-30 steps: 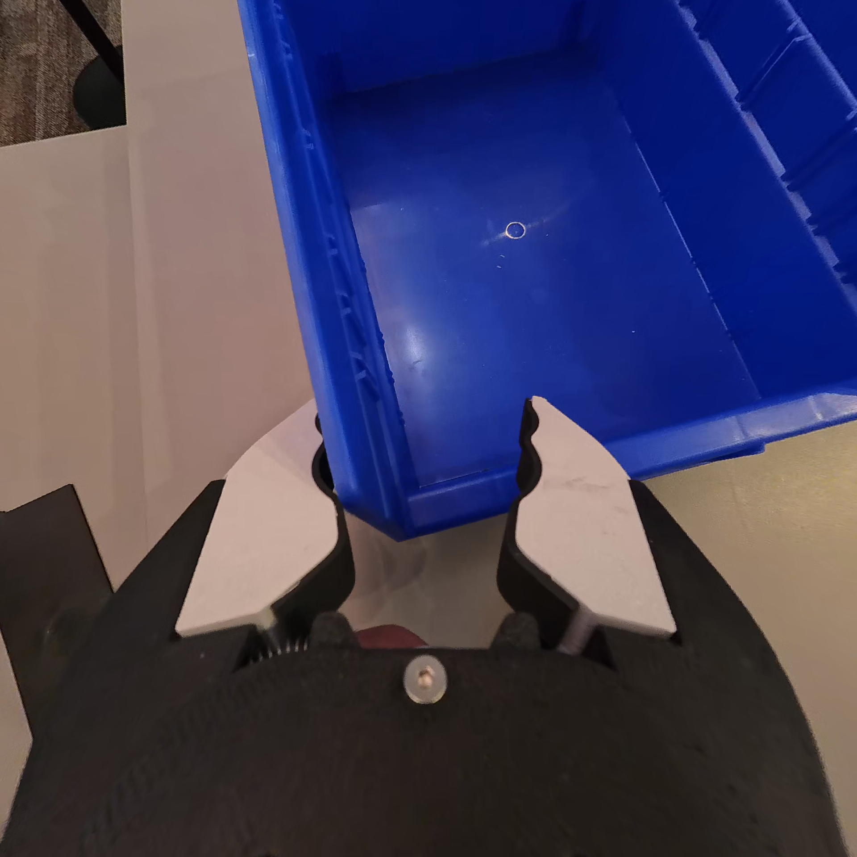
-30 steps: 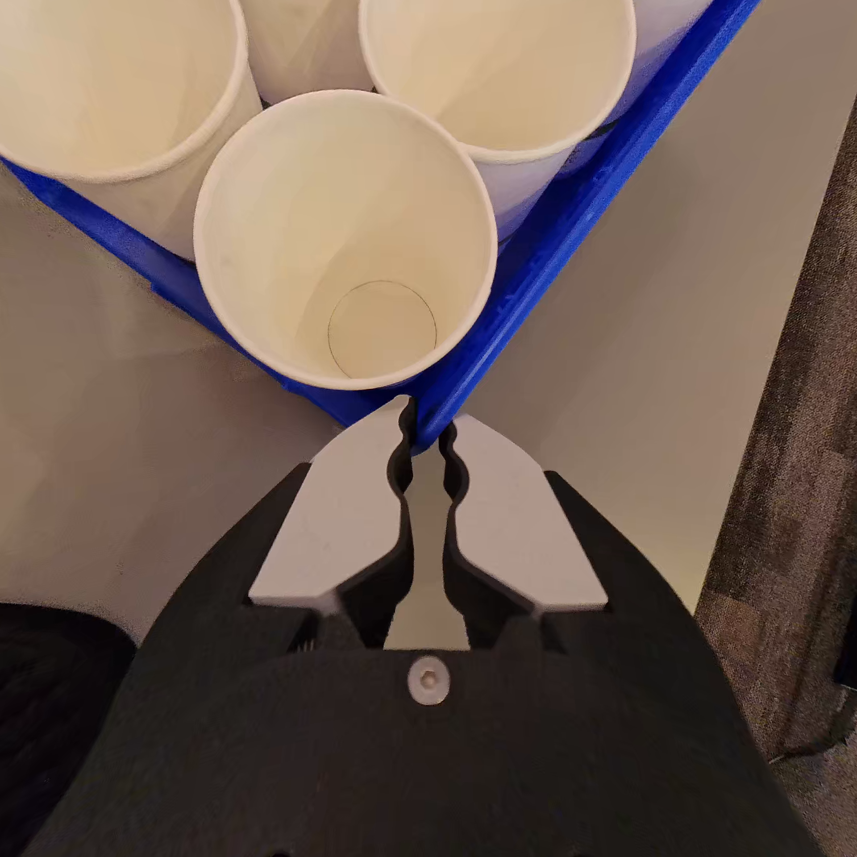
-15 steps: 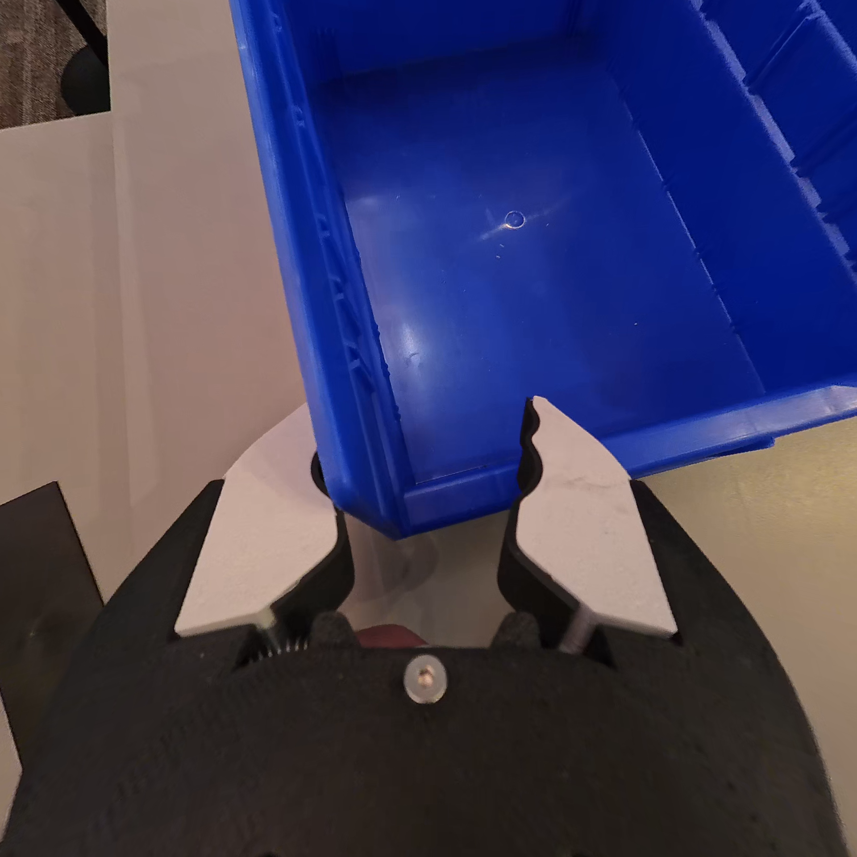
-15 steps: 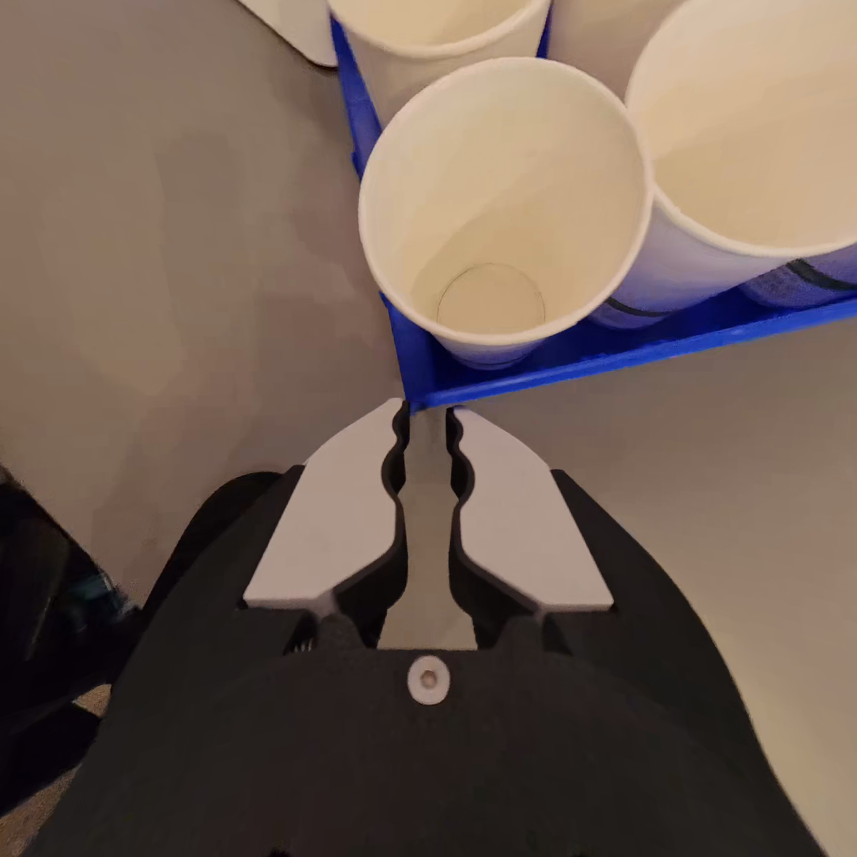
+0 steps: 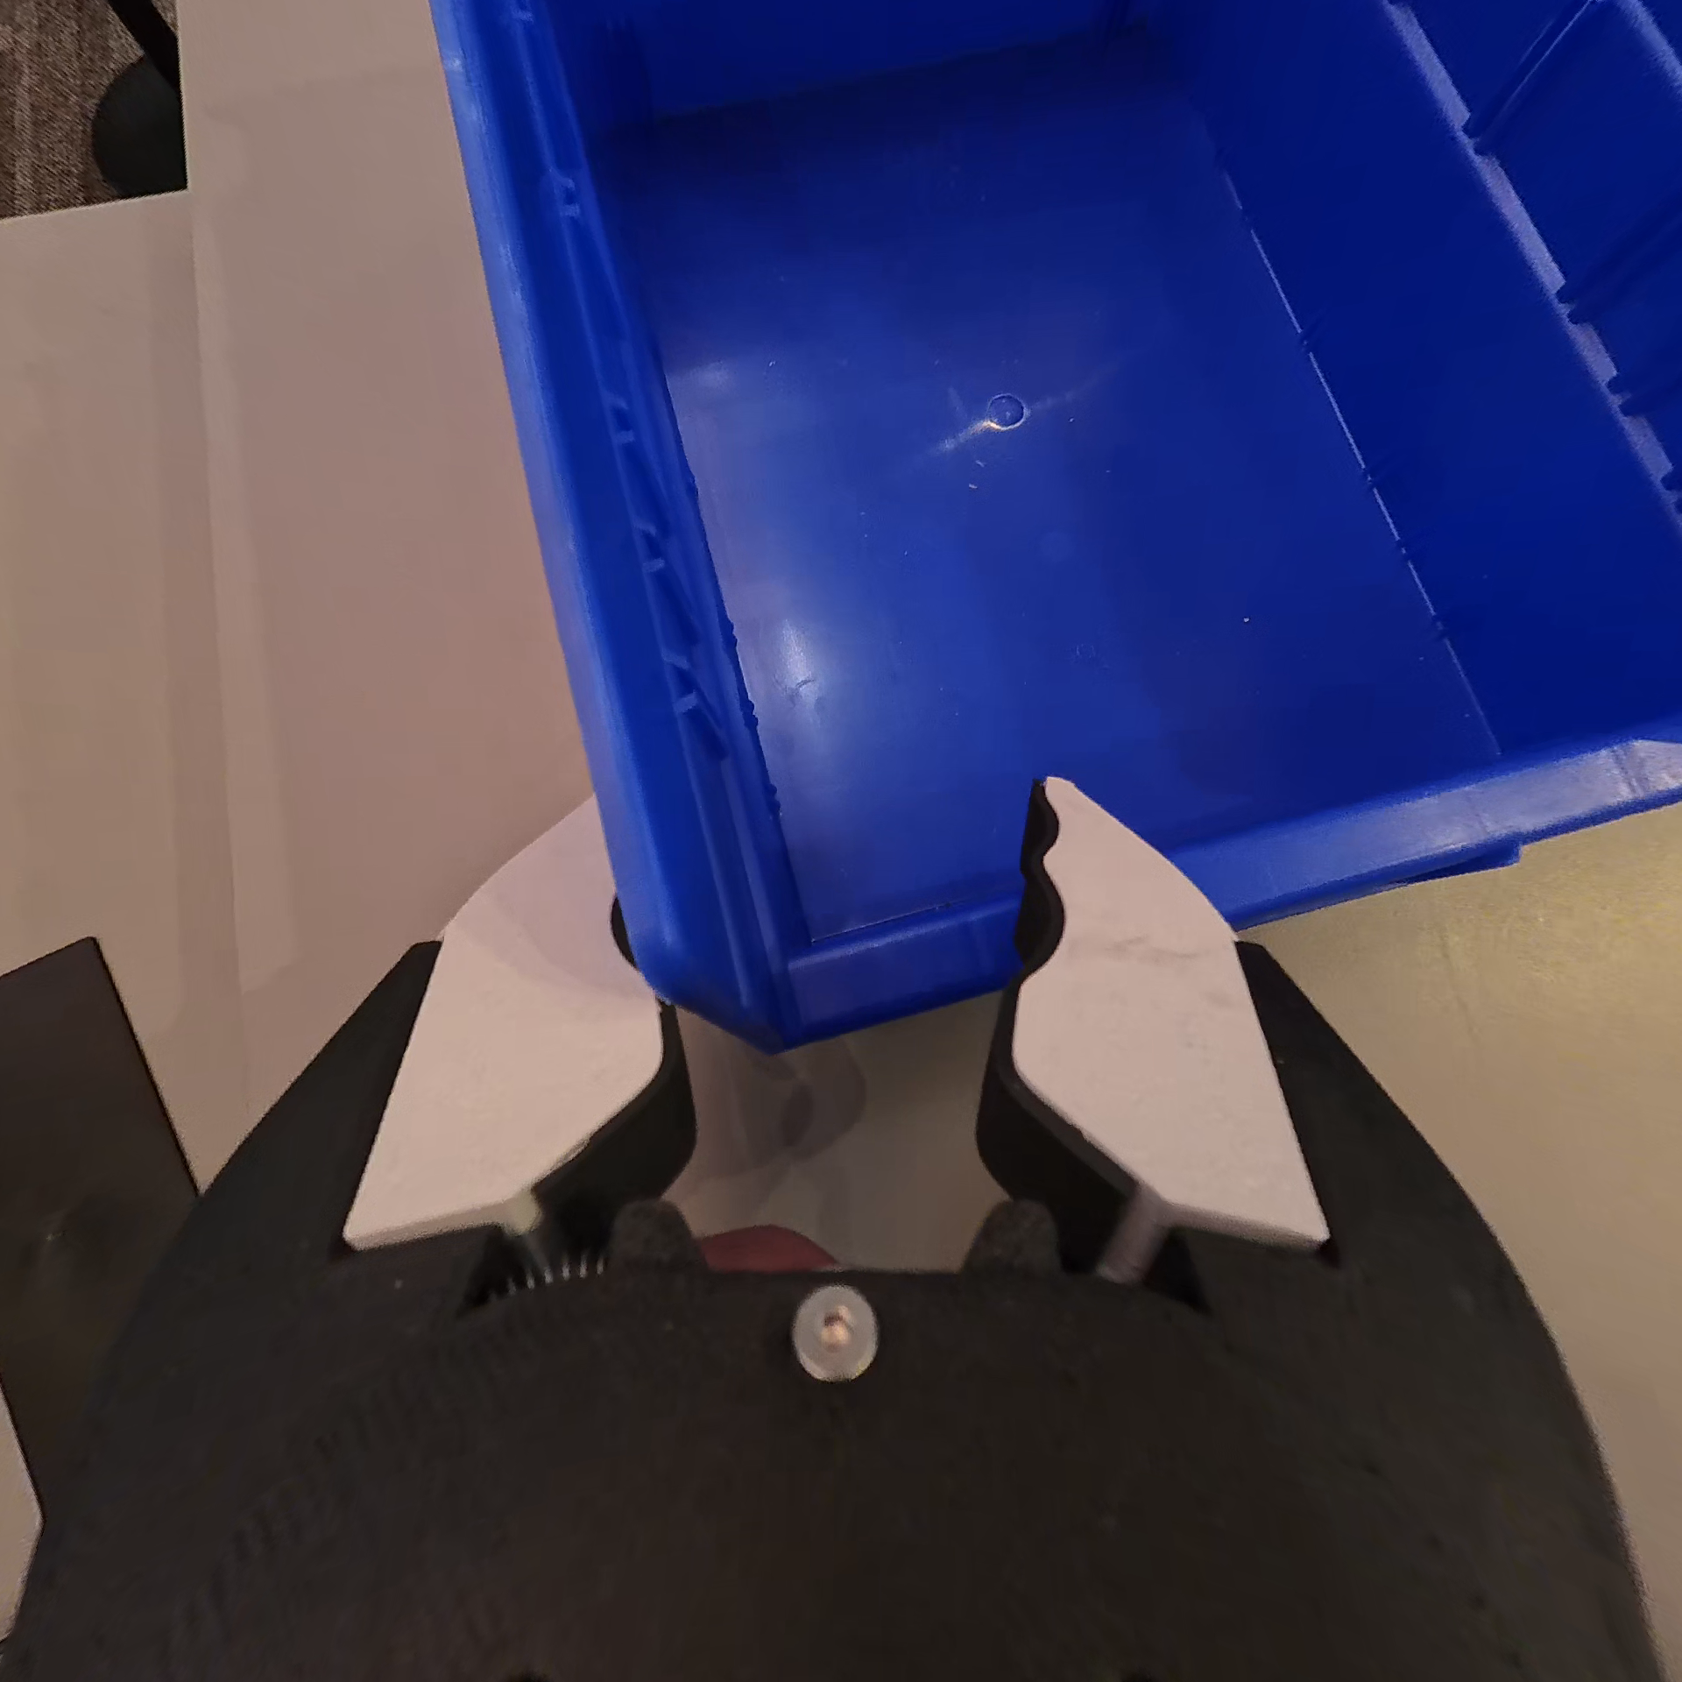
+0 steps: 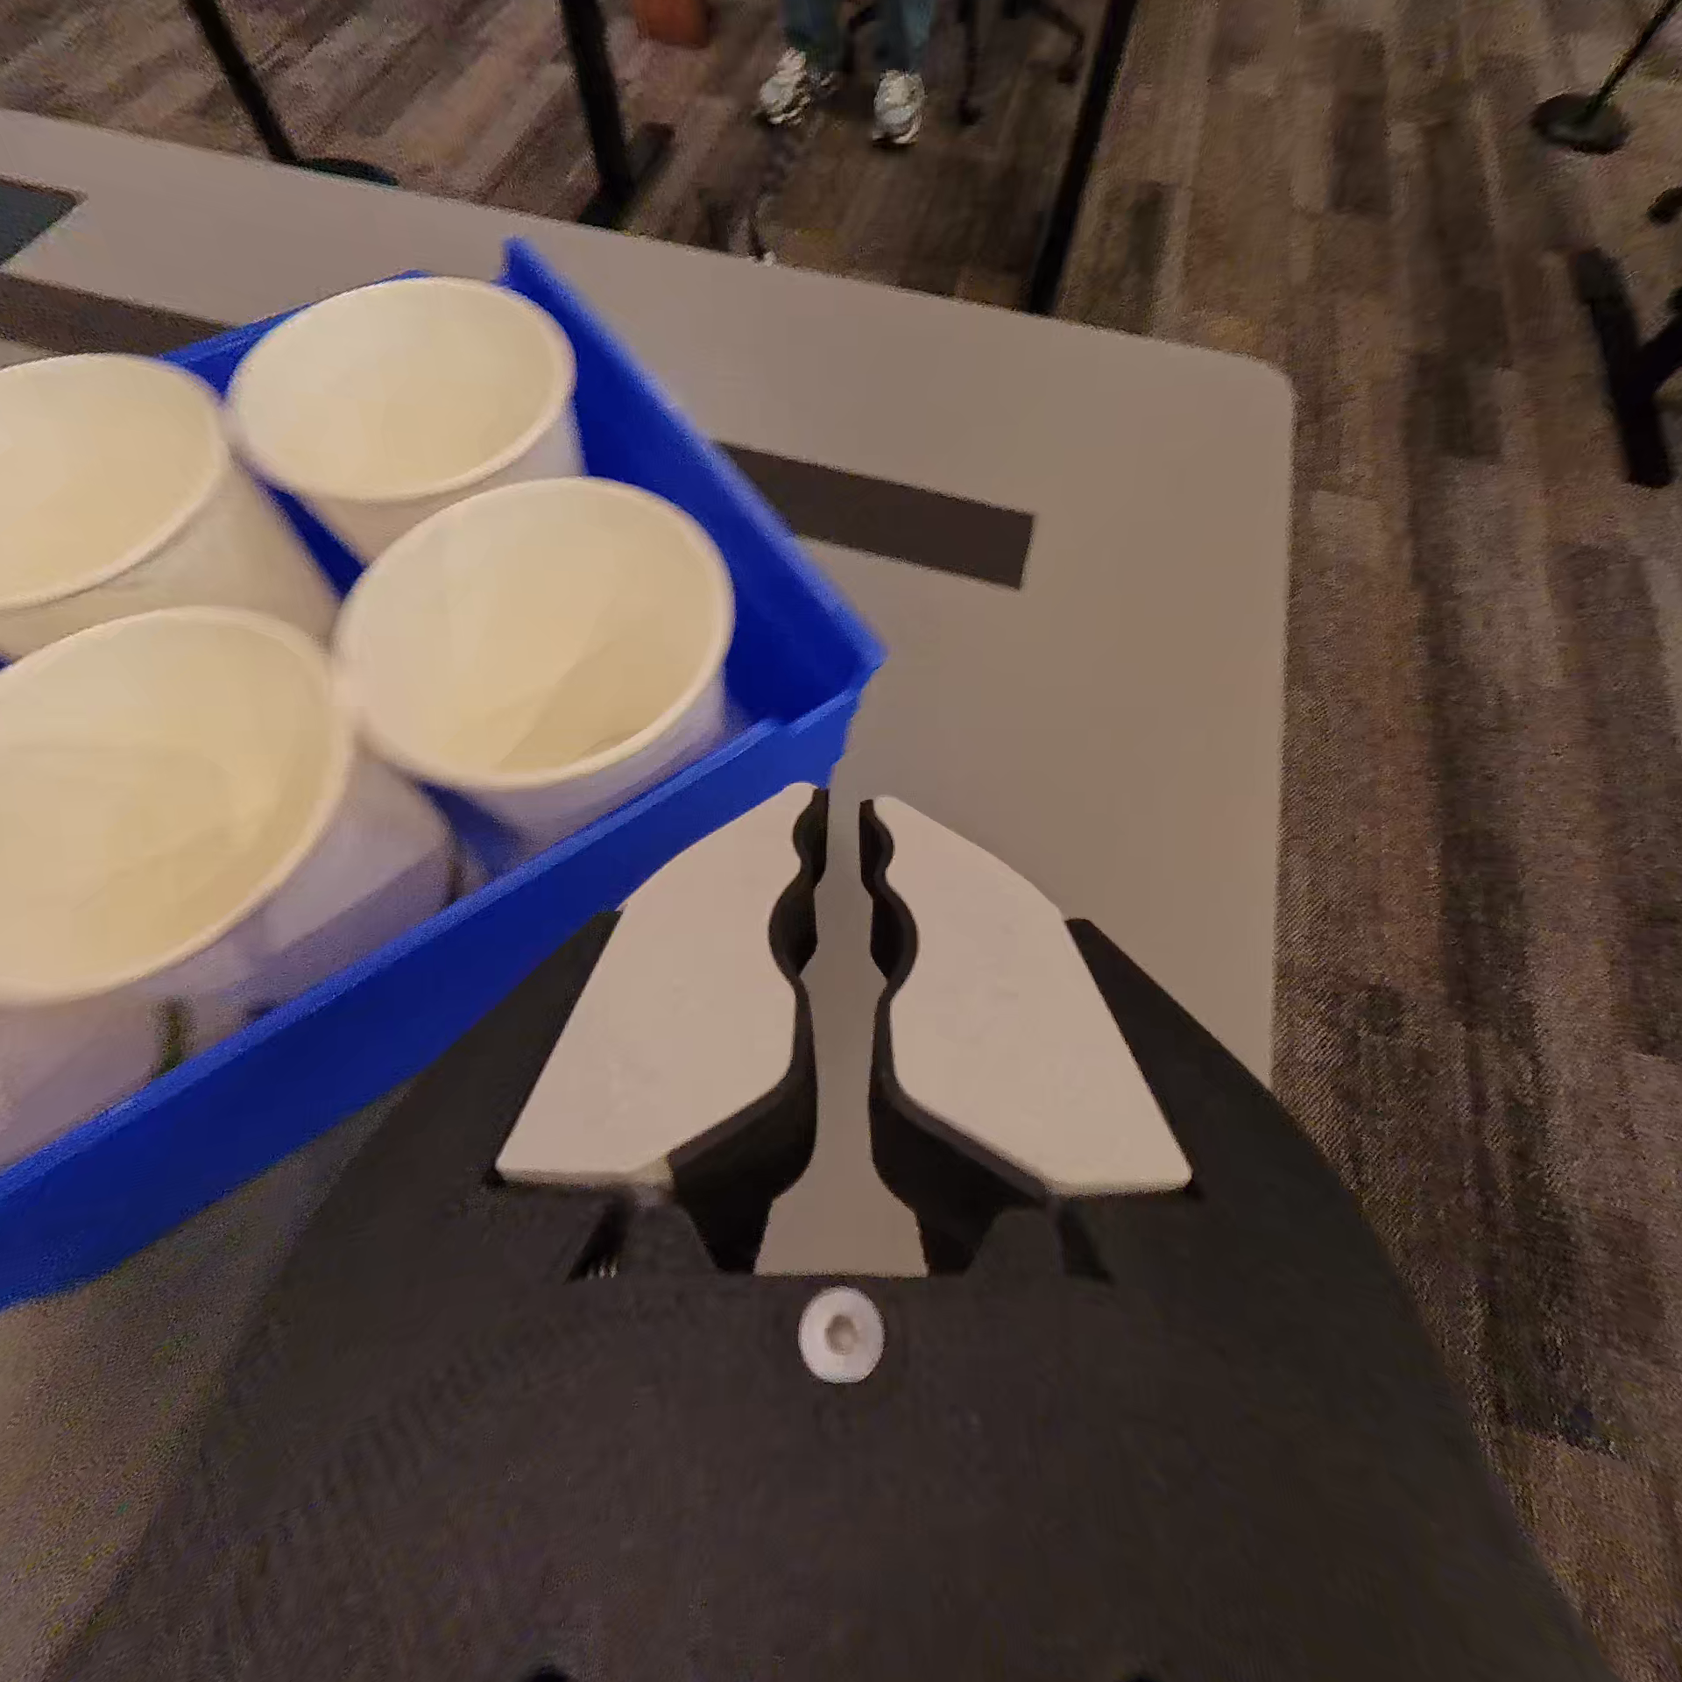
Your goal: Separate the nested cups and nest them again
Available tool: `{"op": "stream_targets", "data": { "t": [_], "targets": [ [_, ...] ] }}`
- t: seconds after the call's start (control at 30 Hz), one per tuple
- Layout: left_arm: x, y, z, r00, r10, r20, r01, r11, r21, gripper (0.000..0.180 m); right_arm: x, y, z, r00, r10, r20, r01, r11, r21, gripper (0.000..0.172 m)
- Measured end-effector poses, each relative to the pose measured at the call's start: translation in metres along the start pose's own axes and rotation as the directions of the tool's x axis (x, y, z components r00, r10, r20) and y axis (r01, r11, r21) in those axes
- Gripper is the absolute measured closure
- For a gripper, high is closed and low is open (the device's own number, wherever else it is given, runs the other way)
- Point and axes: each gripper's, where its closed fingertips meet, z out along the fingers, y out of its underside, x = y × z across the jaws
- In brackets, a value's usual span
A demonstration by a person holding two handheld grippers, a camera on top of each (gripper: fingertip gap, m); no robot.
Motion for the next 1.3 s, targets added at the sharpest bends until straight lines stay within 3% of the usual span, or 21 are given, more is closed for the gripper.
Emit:
{"op": "stream_targets", "data": {
  "t": [0.17,0.27,0.6,0.83,0.97,1.1,1.3],
  "targets": [
    [0.000,0.000,0.000,1.000,0.000,0.002,0.000,1.000,-0.014,0.104,0.017,-0.020,0.055,0.985,0.093,0.147,-0.104,0.992,0.069,0.170],
    [0.000,0.001,-0.001,1.000,-0.001,-0.003,0.001,1.000,-0.018,0.104,0.016,-0.018,0.073,0.973,0.092,0.213,-0.099,0.995,0.023,0.172],
    [-0.002,0.000,-0.003,1.000,0.014,0.005,-0.014,1.000,-0.011,0.103,-0.030,0.001,0.046,0.940,0.027,0.340,-0.004,0.998,-0.069,0.172],
    [-0.003,-0.009,-0.050,0.995,0.038,0.097,-0.046,0.996,0.079,0.100,-0.076,0.021,0.022,0.923,-0.019,0.385,0.060,0.994,-0.094,0.172],
    [0.040,-0.019,-0.078,0.987,0.142,0.075,-0.150,0.982,0.112,0.101,-0.102,0.032,0.005,0.904,-0.021,0.428,0.074,0.991,-0.107,0.172],
    [0.106,-0.020,-0.080,0.965,0.262,-0.025,-0.258,0.961,0.104,0.101,-0.125,0.041,-0.008,0.896,-0.032,0.443,0.094,0.988,-0.120,0.172],
    [0.228,-0.018,-0.064,0.869,0.381,-0.316,-0.352,0.925,0.146,0.107,-0.164,0.051,-0.023,0.869,-0.063,0.491,0.136,0.984,-0.116,0.172]
  ]
}}
